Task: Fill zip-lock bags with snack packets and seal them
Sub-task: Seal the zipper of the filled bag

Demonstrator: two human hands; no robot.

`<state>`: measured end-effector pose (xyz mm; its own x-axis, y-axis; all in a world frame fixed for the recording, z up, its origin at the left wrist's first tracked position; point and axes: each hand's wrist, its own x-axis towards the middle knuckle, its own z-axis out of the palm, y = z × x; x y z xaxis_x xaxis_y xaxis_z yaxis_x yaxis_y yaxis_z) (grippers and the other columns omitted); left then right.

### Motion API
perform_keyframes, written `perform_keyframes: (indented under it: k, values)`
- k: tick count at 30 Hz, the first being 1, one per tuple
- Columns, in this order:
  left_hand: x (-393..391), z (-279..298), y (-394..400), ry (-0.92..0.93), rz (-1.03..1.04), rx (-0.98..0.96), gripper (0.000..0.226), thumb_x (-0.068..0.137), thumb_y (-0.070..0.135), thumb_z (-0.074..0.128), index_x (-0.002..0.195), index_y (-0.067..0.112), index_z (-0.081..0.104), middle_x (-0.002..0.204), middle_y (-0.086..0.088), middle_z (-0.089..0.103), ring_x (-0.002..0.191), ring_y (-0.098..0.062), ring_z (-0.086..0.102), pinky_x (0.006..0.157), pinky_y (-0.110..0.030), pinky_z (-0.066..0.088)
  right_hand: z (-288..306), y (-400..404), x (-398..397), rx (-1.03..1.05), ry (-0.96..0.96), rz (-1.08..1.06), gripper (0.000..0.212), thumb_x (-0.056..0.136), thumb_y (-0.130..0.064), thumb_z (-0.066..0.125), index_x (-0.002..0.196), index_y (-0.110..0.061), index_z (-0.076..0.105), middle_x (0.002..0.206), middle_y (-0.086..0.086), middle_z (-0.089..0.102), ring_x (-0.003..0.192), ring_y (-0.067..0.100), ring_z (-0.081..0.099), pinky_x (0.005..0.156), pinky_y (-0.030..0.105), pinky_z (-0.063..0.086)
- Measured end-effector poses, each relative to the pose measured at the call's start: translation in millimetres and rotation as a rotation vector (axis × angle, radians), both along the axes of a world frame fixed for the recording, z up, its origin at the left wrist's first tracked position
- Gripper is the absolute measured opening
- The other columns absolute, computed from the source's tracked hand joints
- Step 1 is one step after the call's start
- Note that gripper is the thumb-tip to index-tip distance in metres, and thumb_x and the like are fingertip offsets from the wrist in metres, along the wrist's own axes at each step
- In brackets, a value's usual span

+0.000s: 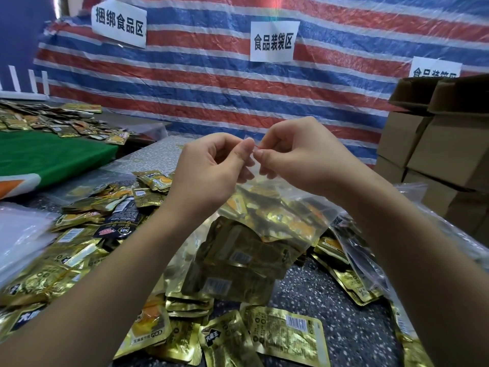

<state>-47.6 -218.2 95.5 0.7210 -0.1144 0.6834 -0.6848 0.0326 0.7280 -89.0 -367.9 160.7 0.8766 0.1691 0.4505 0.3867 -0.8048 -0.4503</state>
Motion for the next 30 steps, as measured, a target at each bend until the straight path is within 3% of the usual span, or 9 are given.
perform_keyframes:
  k: [3, 9, 15, 20, 25, 30]
  values:
    - [0, 1, 1, 0.017, -0.022, 0.0, 0.019, 0.095, 0.023, 0.062, 0.088, 0.007, 0.071, 0.075, -0.006, 0.072, 0.065, -0.017, 0.07, 0.062, -0.027, 0.058, 1, -1, 0, 0.026, 0.038, 0.006, 0.015, 0.094, -0.028, 0.068, 0.081, -0.021, 0.069, 0.069, -0.005, 0.073, 0.067, 0.005, 0.071, 0.065, 0.026, 0.058]
    - [0, 0, 1, 0.031, -0.033, 0.031, 0.013, 0.095, 0.016, 0.063, 0.089, 0.011, 0.073, 0.076, -0.005, 0.073, 0.066, -0.016, 0.071, 0.063, -0.025, 0.058, 0, -3, 0, 0.02, 0.061, 0.006, 0.014, 0.094, -0.027, 0.068, 0.082, -0.02, 0.07, 0.071, -0.004, 0.074, 0.068, 0.007, 0.071, 0.07, 0.03, 0.061]
    - [2, 1, 2, 0.064, -0.022, 0.042, 0.015, 0.096, 0.013, 0.061, 0.089, 0.012, 0.074, 0.076, -0.004, 0.074, 0.065, -0.015, 0.071, 0.063, -0.024, 0.057, -3, 0, 0, 0.043, 0.083, -0.029, 0.022, 0.096, -0.032, 0.065, 0.081, -0.018, 0.073, 0.071, -0.005, 0.074, 0.067, 0.006, 0.071, 0.067, 0.025, 0.057]
    - [0, 7, 9, 0.162, -0.159, 0.04, 0.019, 0.097, 0.012, 0.057, 0.087, 0.012, 0.074, 0.077, -0.006, 0.076, 0.069, -0.019, 0.073, 0.066, -0.026, 0.06, -1, 2, -1, 0.053, 0.097, -0.038, 0.021, 0.094, -0.032, 0.067, 0.082, -0.017, 0.074, 0.072, -0.002, 0.075, 0.069, 0.008, 0.071, 0.072, 0.03, 0.059]
    - [1, 13, 20, 0.29, -0.314, 0.049, 0.02, 0.092, 0.02, 0.058, 0.093, 0.007, 0.074, 0.085, -0.013, 0.076, 0.075, -0.023, 0.074, 0.068, -0.029, 0.061, 4, 2, -3, 0.13, 0.167, -0.018, 0.019, 0.088, -0.034, 0.073, 0.079, -0.017, 0.075, 0.071, -0.005, 0.075, 0.065, 0.004, 0.069, 0.067, 0.02, 0.057]
    - [3, 13, 24, 0.312, -0.335, 0.08, 0.026, 0.082, 0.027, 0.061, 0.093, 0.007, 0.075, 0.087, -0.015, 0.076, 0.077, -0.023, 0.074, 0.07, -0.031, 0.061, 5, 2, -3, 0.169, 0.201, -0.009, 0.016, 0.084, -0.033, 0.077, 0.073, -0.02, 0.076, 0.071, -0.003, 0.075, 0.065, 0.006, 0.069, 0.076, 0.029, 0.057]
